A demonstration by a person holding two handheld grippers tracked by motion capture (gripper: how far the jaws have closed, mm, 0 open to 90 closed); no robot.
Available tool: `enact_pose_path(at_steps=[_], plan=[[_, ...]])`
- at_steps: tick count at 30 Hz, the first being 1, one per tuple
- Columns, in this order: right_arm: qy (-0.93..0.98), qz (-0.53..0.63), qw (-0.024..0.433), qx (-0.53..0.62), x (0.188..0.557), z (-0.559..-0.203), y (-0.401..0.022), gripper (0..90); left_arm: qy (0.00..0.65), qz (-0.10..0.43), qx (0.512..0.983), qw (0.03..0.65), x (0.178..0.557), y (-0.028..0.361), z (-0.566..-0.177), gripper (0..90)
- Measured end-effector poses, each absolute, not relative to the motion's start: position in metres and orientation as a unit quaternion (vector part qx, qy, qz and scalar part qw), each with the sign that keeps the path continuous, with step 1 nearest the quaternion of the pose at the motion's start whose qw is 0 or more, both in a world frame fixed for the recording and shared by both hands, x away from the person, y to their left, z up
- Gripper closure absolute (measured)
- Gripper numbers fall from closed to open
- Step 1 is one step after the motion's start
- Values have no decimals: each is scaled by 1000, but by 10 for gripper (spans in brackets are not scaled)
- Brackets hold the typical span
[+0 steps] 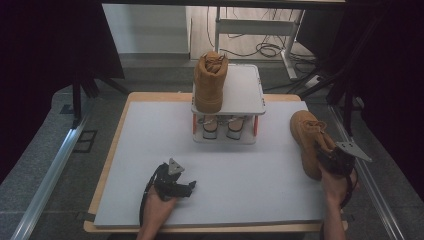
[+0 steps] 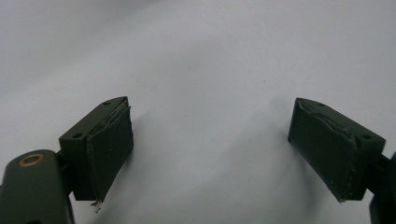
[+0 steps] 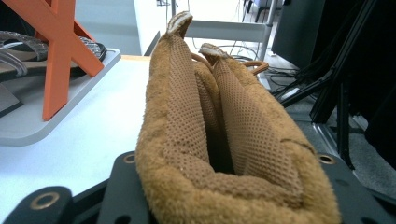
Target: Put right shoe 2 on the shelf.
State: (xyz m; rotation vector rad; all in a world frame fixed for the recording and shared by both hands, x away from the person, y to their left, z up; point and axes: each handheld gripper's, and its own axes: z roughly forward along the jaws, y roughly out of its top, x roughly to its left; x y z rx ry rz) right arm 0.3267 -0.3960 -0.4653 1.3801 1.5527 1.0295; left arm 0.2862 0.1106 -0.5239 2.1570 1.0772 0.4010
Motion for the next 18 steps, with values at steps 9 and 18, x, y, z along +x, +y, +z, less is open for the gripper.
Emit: enact_pose_path(at_steps=[9,18], plan=[[607,412,400,549,325,-456,-393,563,414,154,829,342,286,111,-524,139],[595,431,416,537,316,-439,-386,567,414,154,829,342,286,111,-524,139]])
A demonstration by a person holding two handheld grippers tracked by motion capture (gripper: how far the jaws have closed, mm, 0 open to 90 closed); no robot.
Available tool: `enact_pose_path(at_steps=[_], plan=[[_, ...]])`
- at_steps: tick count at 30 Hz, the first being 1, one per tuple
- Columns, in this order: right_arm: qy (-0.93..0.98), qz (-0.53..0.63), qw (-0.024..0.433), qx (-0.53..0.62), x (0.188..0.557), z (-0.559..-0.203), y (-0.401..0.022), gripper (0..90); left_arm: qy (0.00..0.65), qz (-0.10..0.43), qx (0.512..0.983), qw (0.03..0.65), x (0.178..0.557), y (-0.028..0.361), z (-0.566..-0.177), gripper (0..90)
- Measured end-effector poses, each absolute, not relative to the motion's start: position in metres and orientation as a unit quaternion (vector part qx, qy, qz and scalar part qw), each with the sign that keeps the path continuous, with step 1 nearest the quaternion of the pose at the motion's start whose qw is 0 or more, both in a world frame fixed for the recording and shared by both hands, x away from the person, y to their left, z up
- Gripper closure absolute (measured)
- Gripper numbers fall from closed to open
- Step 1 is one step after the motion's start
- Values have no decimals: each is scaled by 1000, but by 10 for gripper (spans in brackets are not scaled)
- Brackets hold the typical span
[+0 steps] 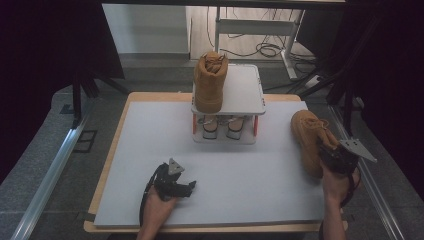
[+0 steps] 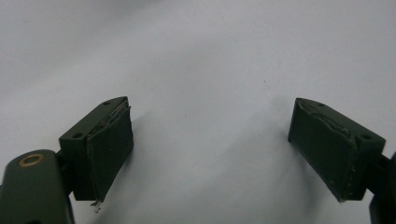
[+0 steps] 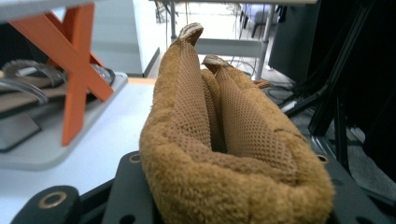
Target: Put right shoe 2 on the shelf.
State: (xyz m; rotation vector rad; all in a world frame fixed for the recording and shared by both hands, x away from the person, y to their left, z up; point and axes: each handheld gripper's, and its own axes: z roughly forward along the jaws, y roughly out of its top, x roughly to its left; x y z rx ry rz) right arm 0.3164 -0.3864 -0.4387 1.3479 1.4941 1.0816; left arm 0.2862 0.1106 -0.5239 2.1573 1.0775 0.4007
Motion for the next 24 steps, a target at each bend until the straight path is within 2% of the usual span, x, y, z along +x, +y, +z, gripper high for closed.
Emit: enact_pose_path(at_steps=[24], plan=[[583,476,436,493,318,-376,-352,563,414,154,829,342,286,111,-524,139]])
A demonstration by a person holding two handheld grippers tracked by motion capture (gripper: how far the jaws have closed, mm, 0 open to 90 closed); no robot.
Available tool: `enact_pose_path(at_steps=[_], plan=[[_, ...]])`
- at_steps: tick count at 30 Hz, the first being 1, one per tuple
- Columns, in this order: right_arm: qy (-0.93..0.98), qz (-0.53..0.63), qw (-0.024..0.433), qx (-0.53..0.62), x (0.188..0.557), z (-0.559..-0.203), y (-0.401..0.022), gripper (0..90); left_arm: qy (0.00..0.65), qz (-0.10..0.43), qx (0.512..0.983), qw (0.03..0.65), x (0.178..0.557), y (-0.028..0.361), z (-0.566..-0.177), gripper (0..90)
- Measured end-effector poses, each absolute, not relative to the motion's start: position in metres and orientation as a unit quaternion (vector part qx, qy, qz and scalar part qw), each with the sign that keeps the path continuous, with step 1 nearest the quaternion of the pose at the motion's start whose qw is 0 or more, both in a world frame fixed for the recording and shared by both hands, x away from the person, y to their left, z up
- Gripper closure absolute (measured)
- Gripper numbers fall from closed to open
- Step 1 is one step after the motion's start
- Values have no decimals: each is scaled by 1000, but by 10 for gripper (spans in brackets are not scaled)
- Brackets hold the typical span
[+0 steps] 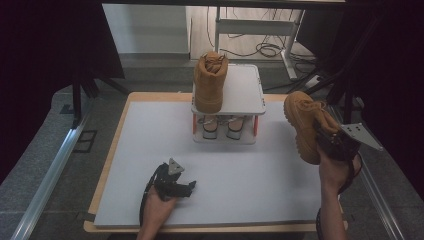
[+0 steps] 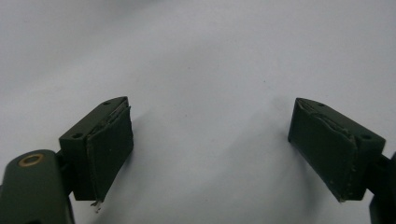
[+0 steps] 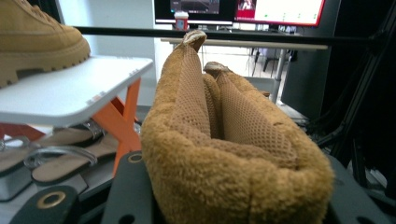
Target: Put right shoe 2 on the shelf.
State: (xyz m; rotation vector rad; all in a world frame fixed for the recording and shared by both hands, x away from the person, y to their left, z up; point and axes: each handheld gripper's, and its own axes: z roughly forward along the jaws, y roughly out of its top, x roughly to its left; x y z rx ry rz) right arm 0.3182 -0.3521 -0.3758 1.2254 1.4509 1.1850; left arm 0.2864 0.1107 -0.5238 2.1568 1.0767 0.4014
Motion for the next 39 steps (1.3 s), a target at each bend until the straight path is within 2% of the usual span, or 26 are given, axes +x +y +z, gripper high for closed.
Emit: enact_pose_path(at_steps=[19,39], plan=[[581,497,446,464,329,-337,-325,562,414,155,829,342,286,111,-524,139],[583,508,456,441,341,-315,-299,564,414,155,829,342,286,111,-524,140]])
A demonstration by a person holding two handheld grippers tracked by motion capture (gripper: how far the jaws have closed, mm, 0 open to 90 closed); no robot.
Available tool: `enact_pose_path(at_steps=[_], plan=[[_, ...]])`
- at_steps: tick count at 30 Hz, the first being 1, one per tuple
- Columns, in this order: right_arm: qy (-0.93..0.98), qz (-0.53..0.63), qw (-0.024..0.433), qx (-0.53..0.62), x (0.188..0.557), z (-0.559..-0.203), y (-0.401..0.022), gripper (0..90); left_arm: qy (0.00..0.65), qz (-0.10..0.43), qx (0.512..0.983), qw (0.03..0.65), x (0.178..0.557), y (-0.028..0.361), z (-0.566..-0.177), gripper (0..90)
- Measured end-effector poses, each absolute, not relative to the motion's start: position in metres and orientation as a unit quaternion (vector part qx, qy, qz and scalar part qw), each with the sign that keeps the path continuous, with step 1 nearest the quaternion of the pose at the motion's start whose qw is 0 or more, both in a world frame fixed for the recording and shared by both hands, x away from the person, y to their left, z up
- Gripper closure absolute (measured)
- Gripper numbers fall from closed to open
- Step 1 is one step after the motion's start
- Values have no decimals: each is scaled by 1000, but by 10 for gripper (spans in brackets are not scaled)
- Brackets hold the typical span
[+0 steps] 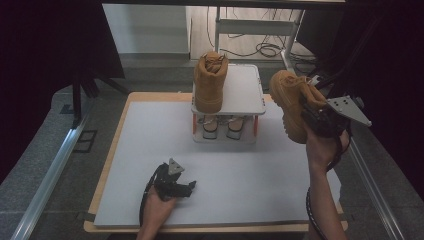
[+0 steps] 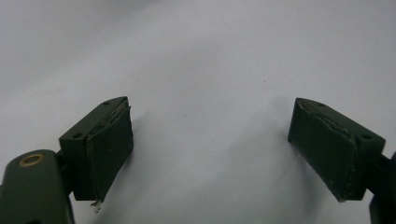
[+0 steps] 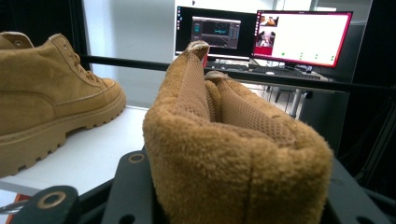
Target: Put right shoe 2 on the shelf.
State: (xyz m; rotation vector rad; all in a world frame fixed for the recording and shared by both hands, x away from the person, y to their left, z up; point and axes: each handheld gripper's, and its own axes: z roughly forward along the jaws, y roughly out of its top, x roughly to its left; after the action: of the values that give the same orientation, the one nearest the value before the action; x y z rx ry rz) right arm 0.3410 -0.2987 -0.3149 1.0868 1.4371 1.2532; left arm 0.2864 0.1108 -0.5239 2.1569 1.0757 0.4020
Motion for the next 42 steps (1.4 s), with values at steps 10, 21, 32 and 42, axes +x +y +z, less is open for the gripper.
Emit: enact_pose_path(at_steps=[10,21,32,42], plan=[[587,515,456,427,351,-306,-283,564,414,155,829,343,286,111,-524,140],[599,519,446,415,368,-305,-260,563,414,155,829,343,286,111,-524,139],[611,519,439,405,386,-305,-241,563,413,155,829,343,286,111,-524,140],[620,522,429,399,404,-306,-225,563,414,155,829,344,287,111,-524,140]])
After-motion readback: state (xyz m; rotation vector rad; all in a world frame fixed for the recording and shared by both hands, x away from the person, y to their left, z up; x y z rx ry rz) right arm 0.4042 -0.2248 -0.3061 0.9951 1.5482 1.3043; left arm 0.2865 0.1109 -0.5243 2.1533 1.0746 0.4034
